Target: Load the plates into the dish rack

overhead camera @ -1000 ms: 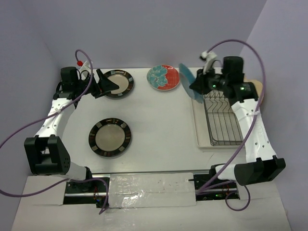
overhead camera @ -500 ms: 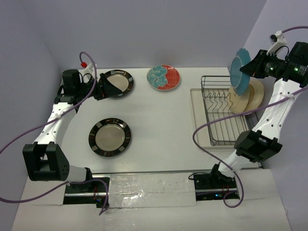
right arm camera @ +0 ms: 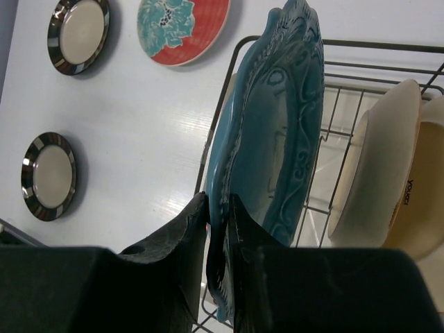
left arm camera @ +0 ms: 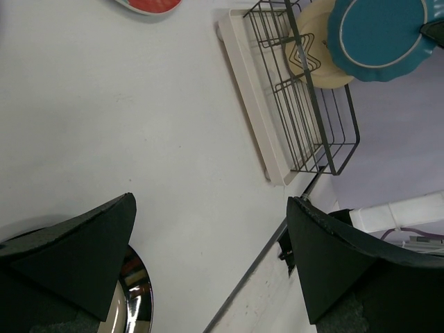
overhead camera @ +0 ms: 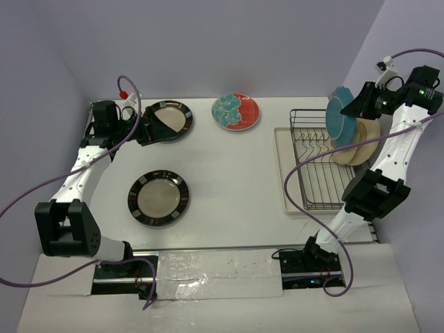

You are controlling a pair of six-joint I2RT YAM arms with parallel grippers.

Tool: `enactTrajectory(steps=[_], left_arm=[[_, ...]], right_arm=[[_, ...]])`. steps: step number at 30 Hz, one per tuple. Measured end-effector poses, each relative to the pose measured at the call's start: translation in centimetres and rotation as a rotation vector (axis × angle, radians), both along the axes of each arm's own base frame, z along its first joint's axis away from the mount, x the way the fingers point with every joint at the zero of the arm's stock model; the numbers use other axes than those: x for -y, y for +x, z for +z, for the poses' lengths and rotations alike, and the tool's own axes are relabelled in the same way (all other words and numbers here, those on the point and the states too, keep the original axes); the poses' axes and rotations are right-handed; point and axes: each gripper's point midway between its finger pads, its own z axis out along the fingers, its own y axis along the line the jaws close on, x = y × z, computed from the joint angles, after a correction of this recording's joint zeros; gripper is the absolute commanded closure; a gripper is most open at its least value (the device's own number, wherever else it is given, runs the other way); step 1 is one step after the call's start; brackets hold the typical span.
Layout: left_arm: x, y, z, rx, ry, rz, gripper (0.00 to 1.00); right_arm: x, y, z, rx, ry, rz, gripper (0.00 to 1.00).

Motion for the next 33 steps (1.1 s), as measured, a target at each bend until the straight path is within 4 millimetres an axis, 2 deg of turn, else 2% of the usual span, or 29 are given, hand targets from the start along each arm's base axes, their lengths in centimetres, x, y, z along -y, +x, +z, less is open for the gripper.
enactTrajectory(steps=[10,20,23,33], left_arm=[[0.1,0.2,-0.8,-0.025,-0.004,-0.006,0.01],[0.1,0.3,-0.8,-0.027,-0.004,-0.007,0.01],[0.1,0.3,-1.0,-0.033,-0.005,-0.008,0.01],[0.2,0.4,-1.5,-0.056,-0.012,-0.012,0.01]], right_arm=[[0.4,0.4,-1.6,-0.030,0.004,0.010,1.00],[1.2,1.0,-5.0,-0.099,0.012,0.020,1.00],[1.3,0.9,-5.4,-0.110,0.009,0.022,1.00],[2.0,1.3,-7.0,-0.134,-0.010,0.027,0.89]])
